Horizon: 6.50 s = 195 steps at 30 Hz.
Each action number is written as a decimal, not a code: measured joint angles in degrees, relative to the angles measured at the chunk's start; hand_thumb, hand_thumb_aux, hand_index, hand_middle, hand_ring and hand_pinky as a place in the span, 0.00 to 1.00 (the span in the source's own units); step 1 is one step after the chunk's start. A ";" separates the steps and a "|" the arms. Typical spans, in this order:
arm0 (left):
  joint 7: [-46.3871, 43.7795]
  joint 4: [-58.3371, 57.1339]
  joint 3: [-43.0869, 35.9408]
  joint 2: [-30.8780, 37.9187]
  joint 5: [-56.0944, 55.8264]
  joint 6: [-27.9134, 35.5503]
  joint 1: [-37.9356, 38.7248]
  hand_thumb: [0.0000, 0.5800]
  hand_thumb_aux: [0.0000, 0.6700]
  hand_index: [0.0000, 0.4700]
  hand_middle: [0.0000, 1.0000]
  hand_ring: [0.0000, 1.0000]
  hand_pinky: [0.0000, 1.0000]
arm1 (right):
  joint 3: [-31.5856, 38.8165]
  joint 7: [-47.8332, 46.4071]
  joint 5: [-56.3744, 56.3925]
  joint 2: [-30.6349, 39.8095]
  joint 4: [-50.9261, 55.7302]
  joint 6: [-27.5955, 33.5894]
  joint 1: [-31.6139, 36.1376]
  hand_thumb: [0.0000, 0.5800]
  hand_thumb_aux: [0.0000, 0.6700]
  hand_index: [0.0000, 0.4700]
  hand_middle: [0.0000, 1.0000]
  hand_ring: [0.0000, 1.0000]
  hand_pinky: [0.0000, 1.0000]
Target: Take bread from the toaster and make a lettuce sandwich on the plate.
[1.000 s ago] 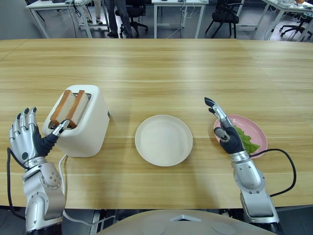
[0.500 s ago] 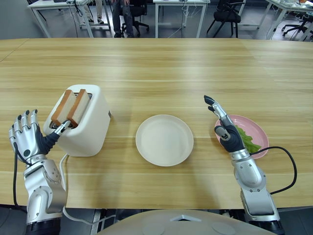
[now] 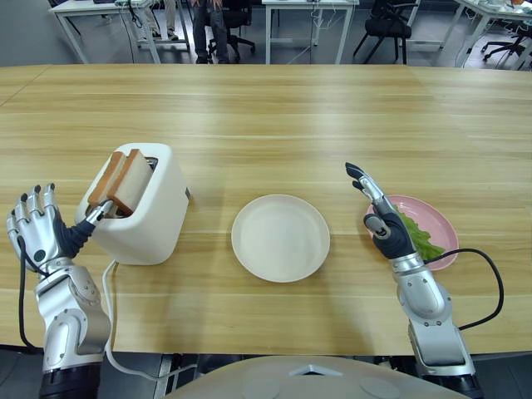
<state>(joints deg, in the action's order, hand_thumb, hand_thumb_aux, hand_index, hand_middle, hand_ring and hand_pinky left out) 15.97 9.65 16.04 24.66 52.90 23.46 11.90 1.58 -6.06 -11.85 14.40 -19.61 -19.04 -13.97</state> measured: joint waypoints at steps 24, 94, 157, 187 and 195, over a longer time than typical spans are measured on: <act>-0.31 2.89 0.58 -0.17 -2.16 1.01 5.27 0.00 0.00 0.00 0.00 0.00 0.00 | 0.41 -0.73 -0.02 -0.50 0.00 -0.14 -0.06 0.00 0.00 0.00 0.00 0.00 0.00; -3.30 32.59 2.46 -12.22 -42.79 -20.72 -11.99 1.00 1.00 0.98 1.00 1.00 1.00 | 2.42 11.17 -43.96 36.70 29.35 4.94 13.80 0.00 0.00 0.00 0.00 0.00 0.00; -28.49 -11.19 -44.72 -0.56 -9.91 -21.63 -26.81 0.00 0.00 0.00 0.00 0.00 0.00 | 13.94 13.48 -42.64 43.66 44.24 8.10 19.91 1.00 1.00 0.98 0.00 0.00 0.00; -32.36 37.00 1.07 -0.95 13.27 -4.97 7.95 0.00 0.00 0.00 0.00 0.00 0.00 | 25.76 6.62 -46.26 19.70 25.07 1.37 30.63 1.00 1.00 0.98 0.00 0.00 0.00; -34.51 30.18 -0.18 -3.46 13.71 -4.23 8.22 0.00 0.00 0.00 0.00 0.00 0.00 | 28.20 5.76 -48.67 18.31 27.35 0.93 32.42 0.58 0.35 0.35 0.00 0.00 0.00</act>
<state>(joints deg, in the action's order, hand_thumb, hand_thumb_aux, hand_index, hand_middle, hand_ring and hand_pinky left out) -18.53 39.84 15.86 21.20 66.61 19.24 20.12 29.78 -0.30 -60.51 32.72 7.74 -18.11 18.45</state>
